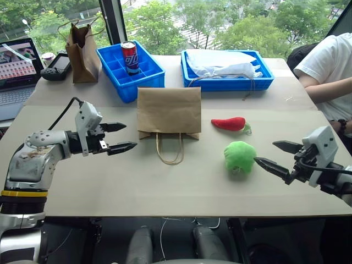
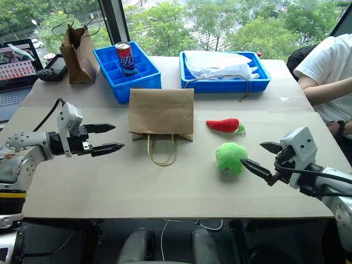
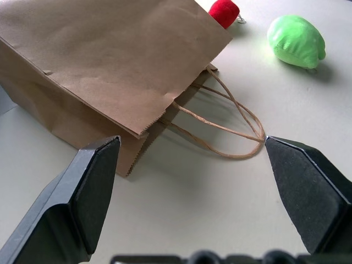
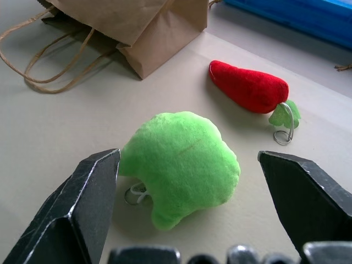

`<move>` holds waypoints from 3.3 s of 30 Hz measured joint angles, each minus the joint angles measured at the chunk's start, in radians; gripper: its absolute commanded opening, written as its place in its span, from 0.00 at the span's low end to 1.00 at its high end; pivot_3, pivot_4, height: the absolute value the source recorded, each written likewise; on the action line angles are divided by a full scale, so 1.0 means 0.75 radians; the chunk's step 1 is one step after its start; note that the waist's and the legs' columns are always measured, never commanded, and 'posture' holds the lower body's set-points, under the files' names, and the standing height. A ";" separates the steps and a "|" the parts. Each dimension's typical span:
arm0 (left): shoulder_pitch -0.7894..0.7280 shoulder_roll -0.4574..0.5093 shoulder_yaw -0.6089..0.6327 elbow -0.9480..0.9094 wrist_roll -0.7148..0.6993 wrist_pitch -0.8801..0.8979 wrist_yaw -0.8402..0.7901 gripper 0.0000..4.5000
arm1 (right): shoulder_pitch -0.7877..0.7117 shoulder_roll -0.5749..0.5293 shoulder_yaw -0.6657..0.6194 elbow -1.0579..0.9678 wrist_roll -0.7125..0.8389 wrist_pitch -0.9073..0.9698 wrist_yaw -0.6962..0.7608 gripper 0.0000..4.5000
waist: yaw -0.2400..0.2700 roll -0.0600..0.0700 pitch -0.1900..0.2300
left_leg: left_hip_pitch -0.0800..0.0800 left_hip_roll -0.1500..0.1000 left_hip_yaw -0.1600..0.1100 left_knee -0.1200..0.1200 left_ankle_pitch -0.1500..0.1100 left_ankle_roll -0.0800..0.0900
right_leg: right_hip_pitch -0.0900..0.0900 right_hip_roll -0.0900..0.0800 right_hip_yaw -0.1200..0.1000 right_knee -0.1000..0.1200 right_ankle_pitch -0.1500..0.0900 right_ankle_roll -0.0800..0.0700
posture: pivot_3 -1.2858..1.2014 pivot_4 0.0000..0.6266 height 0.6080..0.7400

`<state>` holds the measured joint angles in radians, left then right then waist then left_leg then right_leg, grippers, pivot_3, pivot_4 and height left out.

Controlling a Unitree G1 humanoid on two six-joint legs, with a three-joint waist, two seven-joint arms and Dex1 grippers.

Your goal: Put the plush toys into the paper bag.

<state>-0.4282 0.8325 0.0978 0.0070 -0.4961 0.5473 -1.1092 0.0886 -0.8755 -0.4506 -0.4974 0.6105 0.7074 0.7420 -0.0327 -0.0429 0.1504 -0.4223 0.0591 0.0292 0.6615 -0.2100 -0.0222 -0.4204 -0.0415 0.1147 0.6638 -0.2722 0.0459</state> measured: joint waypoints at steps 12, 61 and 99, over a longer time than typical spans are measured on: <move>-0.634 -0.069 -0.412 0.564 0.189 -0.760 -0.658 1.00 | -0.326 -0.174 0.216 -0.370 0.387 0.211 0.049 0.99 | 0.016 0.000 0.001 | -0.004 -0.001 -0.001 0.001 0.003 0.003 | -0.001 0.000 0.001 -0.003 0.002 0.000 | 0.52 0.24 0.86; -0.848 -0.553 -0.359 0.822 0.417 -0.764 -0.535 0.00 | -0.127 0.134 0.453 -0.422 0.322 0.319 -0.528 1.00 | 0.015 0.000 0.001 | -0.025 -0.012 -0.035 0.022 0.002 0.006 | 0.002 0.000 -0.010 0.003 0.000 0.006 | 0.52 0.24 0.86; -0.693 -0.648 -0.292 0.079 -0.059 0.519 0.033 0.00 | -0.564 0.995 0.772 0.733 -0.368 -0.401 -0.603 0.00 | -0.016 0.003 0.002 | -0.023 -0.013 -0.038 0.021 0.004 0.007 | 0.001 0.000 -0.013 0.012 0.000 0.006 | 0.52 0.24 0.86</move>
<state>-0.9476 0.3465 -0.1213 0.0662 -0.5400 0.9363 -1.0844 -0.3345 -0.1293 0.1284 0.0526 0.3346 0.4068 0.2896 -0.0448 -0.0405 0.1519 -0.4397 0.0491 0.0004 0.6775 -0.2068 -0.0172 -0.4199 -0.0415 0.1053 0.6727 -0.2723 0.0502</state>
